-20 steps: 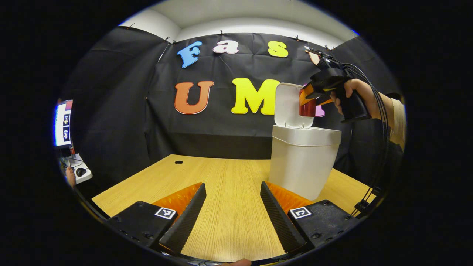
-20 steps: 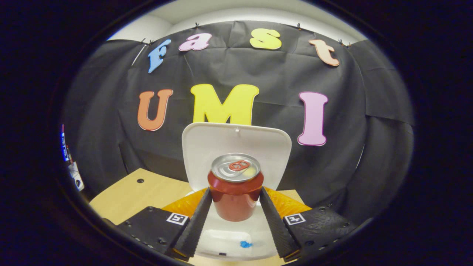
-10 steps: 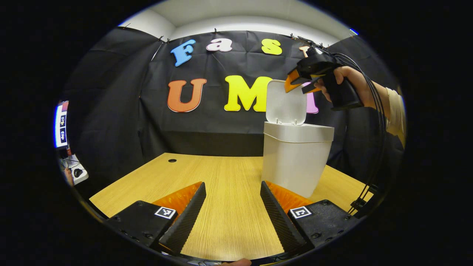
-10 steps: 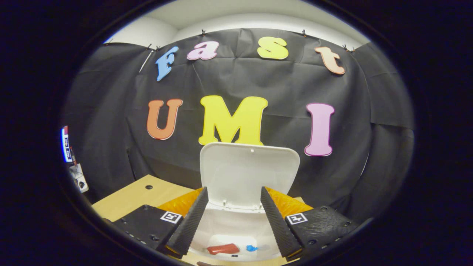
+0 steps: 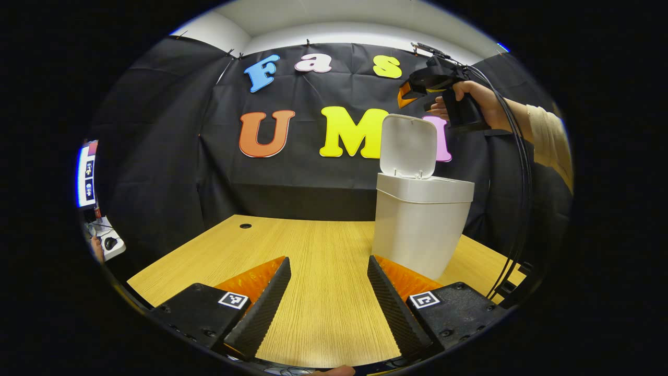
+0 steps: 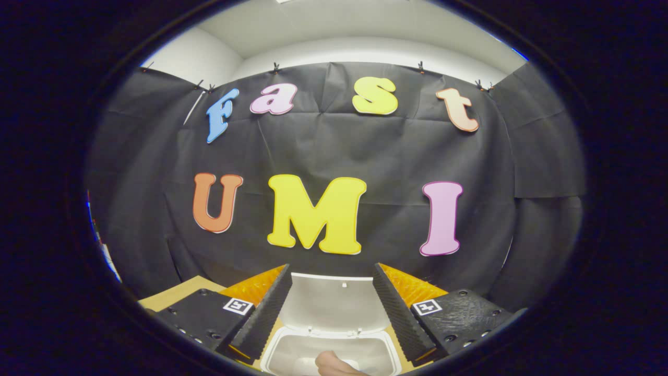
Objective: Press the lid of the desktop garbage bin to open it, pick up the crumpled paper on the desktop and throw it into the bin, then pick up the pop can on the desktop and drop it into the bin, and finally close the garbage bin lid.
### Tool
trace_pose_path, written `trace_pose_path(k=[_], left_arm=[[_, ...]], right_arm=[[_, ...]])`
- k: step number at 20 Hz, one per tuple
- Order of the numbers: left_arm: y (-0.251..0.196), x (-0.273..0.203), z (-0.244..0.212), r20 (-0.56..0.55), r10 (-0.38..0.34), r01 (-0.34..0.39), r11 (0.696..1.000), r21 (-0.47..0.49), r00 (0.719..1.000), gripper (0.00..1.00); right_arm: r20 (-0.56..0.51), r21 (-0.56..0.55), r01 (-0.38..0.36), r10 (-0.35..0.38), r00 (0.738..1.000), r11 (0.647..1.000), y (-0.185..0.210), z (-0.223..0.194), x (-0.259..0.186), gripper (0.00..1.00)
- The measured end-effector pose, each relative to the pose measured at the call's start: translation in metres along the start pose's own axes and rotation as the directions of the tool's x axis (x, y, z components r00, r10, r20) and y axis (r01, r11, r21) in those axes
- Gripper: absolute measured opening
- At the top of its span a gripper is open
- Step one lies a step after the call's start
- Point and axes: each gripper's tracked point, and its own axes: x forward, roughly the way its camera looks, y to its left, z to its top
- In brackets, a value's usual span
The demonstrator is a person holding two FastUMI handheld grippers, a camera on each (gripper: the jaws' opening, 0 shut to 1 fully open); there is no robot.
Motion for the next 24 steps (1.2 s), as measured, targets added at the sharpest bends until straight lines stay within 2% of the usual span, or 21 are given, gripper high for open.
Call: trace_pose_path(k=[4,6,8,9,11,12,15,18,20,24], left_arm=[[0.003,-0.006,0.008,0.013,0.001,-0.002,1.000,0.008,1.000,0.96],[0.002,-0.008,0.011,0.021,-0.003,0.003,1.000,0.008,1.000,0.96],[0.001,-0.005,0.009,0.017,-0.005,0.005,1.000,0.004,1.000,0.96],[-0.001,-0.003,0.004,0.003,-0.013,0.013,1.000,-0.001,1.000,0.96],[-0.002,-0.001,-0.003,-0.023,-0.023,0.023,1.000,-0.010,0.999,0.96],[0.000,-0.001,-0.003,-0.030,-0.016,0.016,1.000,-0.015,0.999,0.96],[0.011,-0.002,0.003,-0.004,0.018,-0.018,1.000,0.002,1.000,0.96],[0.017,0.002,-0.005,-0.027,0.049,-0.049,0.999,0.009,0.998,0.96],[0.015,0.000,-0.002,-0.018,0.053,-0.052,0.998,0.023,0.998,0.96],[0.008,0.001,0.002,0.002,0.040,-0.040,0.999,0.021,0.999,0.96]], right_arm=[[0.001,-0.001,0.034,-0.034,0.999,0.999,0.006,0.001,0.028,0.95],[-0.029,0.000,0.028,-0.028,0.999,1.000,0.007,-0.010,0.038,0.97],[-0.066,0.019,0.040,-0.039,0.997,0.999,0.002,-0.020,0.040,0.95],[-0.055,0.042,0.042,-0.040,0.998,0.998,0.001,-0.017,0.040,0.99],[-0.073,0.038,0.038,-0.035,0.997,0.999,0.002,-0.020,0.035,0.95],[-0.066,0.026,0.039,-0.037,0.997,0.999,0.001,-0.018,0.031,0.99],[-0.064,-0.026,0.061,-0.062,0.996,0.998,-0.004,-0.020,0.018,0.97],[-0.070,-0.038,0.058,-0.060,0.996,0.998,-0.001,-0.023,0.003,0.96],[-0.101,-0.023,0.046,-0.048,0.994,0.999,0.000,-0.032,-0.007,0.96],[-0.235,-0.060,0.049,-0.061,0.970,0.997,-0.003,-0.068,-0.021,0.95]])
